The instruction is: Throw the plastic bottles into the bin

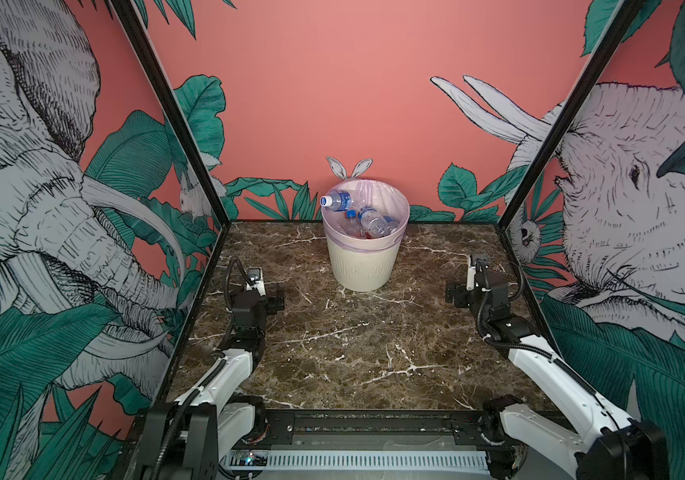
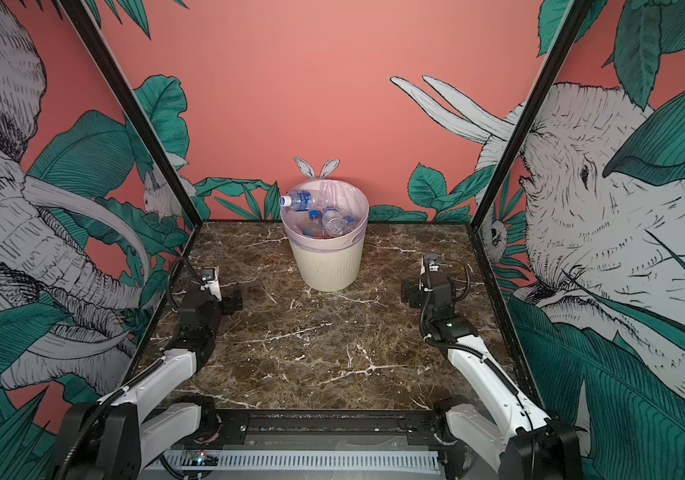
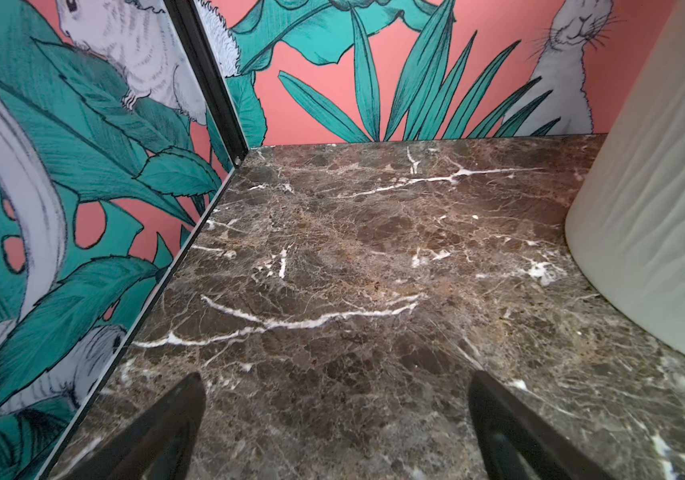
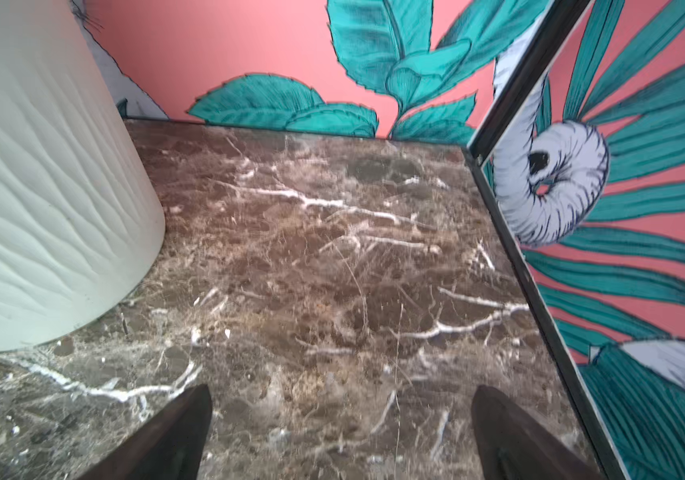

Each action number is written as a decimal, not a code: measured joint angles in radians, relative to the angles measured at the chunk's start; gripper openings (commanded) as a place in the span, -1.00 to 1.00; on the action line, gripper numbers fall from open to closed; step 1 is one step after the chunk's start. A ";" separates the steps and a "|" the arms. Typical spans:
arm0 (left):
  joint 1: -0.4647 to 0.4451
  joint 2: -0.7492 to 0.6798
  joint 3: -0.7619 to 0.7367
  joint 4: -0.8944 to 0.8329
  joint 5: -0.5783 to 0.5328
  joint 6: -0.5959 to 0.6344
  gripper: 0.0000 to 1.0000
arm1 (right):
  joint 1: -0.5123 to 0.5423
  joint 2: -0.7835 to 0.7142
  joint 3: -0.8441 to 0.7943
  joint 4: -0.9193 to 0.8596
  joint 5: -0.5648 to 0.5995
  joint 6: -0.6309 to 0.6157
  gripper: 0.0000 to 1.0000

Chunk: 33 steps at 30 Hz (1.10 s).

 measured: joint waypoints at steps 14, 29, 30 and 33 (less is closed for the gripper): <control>0.008 0.312 -0.004 0.283 0.085 0.071 0.99 | 0.000 0.002 -0.115 0.164 -0.033 -0.081 0.98; 0.016 0.487 0.057 0.344 0.105 0.079 0.99 | -0.005 0.148 -0.267 0.433 0.053 -0.159 0.99; 0.016 0.487 0.057 0.343 0.106 0.080 0.99 | -0.008 0.174 -0.272 0.460 0.055 -0.166 0.99; 0.016 0.487 0.057 0.343 0.107 0.080 0.99 | -0.033 0.242 -0.283 0.537 0.049 -0.183 0.99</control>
